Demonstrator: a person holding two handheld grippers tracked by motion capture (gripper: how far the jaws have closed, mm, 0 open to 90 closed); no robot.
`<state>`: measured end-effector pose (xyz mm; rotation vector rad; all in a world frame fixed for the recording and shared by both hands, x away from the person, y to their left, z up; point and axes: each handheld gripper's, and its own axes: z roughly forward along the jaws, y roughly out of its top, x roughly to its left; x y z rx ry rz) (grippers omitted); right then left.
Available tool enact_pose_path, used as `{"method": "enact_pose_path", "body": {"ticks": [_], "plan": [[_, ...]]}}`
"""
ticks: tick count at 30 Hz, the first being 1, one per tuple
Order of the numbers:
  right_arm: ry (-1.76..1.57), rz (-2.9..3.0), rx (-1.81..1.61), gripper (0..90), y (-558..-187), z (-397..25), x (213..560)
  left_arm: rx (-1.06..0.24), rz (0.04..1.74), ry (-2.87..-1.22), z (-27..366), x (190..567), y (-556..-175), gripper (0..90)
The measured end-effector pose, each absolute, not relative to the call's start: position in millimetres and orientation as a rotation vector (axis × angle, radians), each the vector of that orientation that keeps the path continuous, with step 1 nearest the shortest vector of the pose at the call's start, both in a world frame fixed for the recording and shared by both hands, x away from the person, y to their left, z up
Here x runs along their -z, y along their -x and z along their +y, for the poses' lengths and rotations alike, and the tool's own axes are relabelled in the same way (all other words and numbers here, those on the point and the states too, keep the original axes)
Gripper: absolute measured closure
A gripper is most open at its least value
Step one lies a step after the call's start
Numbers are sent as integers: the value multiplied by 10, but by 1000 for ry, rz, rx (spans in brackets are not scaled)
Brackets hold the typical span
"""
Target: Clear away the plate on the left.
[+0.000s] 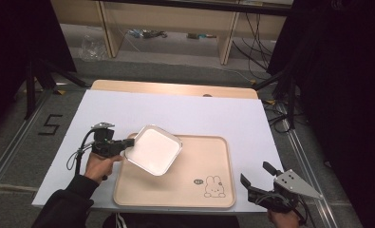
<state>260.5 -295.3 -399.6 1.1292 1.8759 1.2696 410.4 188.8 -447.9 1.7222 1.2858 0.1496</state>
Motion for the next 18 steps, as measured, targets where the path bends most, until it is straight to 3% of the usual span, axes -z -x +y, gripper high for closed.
{"method": "enact_pose_path", "body": {"ticks": [18], "plan": [[-1126, 1877, -1276, 152, -2603, -2955, 3995, -96, 1264, -1822, 1652, 4646, -3935, 883]]}}
